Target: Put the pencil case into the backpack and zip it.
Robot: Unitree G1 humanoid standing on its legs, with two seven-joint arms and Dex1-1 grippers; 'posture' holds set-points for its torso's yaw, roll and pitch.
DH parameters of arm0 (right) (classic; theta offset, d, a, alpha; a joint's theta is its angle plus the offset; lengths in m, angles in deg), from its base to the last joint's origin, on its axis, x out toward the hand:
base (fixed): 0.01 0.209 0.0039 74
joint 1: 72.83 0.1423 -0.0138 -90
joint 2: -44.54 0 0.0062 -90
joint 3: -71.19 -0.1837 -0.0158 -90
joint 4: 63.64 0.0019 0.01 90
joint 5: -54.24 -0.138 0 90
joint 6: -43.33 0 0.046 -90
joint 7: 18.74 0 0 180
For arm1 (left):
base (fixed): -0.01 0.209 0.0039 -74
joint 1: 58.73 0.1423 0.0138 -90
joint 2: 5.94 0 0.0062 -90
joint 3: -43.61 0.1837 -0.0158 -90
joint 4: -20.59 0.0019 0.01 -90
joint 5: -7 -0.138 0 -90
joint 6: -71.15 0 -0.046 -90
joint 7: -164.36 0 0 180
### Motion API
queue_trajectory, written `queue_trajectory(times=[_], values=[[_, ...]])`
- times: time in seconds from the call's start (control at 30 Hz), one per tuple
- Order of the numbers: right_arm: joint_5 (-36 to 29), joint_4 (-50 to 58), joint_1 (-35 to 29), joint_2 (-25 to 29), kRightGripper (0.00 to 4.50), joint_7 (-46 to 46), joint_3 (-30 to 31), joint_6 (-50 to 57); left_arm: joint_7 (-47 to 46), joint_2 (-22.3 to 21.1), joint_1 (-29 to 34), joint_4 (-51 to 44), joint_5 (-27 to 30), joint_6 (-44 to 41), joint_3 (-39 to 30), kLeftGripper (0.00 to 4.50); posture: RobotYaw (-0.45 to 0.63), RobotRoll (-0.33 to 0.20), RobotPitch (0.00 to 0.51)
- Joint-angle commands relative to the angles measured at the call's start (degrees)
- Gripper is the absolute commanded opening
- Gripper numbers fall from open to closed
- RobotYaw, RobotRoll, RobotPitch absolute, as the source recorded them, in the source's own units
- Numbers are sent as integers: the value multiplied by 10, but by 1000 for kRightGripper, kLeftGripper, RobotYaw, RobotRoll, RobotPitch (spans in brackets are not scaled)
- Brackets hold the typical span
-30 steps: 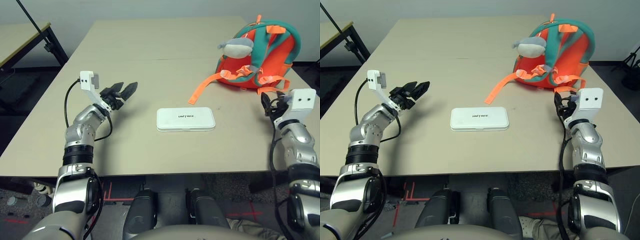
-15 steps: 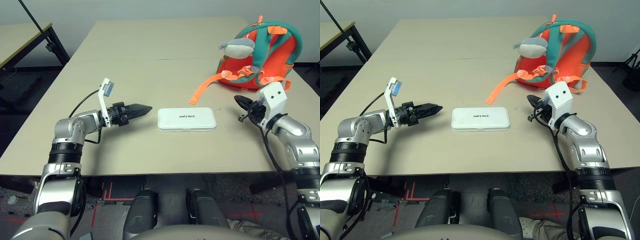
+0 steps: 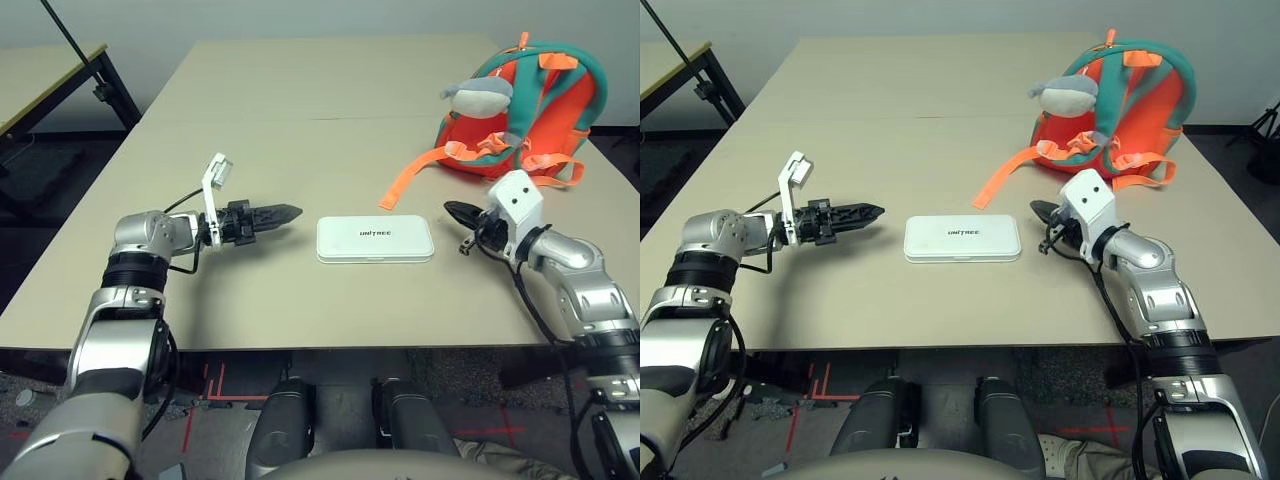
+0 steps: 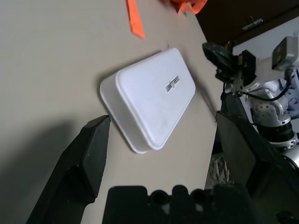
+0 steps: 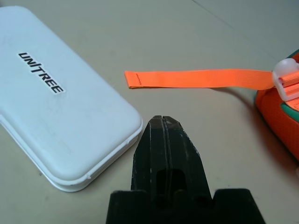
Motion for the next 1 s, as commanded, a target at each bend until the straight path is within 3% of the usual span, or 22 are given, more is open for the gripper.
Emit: queue_trajectory(times=[0.03, 0.63, 1.0], values=[[13, 16, 0, 10, 7, -11, 13, 15, 24, 3, -25, 33, -28, -11, 23, 4500, 38, 0, 83], [34, 41, -33, 10, 7, 2, 20, 24, 34, 36, 5, 26, -60, -3, 29, 4500, 38, 0, 97], [114, -15, -14, 22, 7, 19, 51, -5, 26, 27, 13, 25, -69, -1, 22, 4500, 49, 0, 95]])
